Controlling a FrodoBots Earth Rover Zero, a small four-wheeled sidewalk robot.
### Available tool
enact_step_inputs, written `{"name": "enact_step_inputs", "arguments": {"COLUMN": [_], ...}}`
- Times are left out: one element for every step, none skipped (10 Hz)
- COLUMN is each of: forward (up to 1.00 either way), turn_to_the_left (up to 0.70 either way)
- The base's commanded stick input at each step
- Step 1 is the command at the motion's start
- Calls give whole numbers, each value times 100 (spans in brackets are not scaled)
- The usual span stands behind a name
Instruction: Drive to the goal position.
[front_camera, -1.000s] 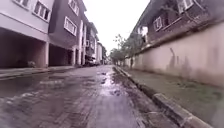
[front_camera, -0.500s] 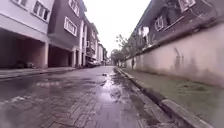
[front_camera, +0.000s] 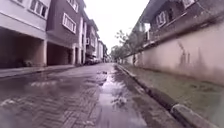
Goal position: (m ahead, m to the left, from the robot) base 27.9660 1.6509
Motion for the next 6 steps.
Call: {"name": "enact_step_inputs", "arguments": {"forward": [50,50,50,50,50,50], "turn_to_the_left": [0,0,0,0,0,0]}}
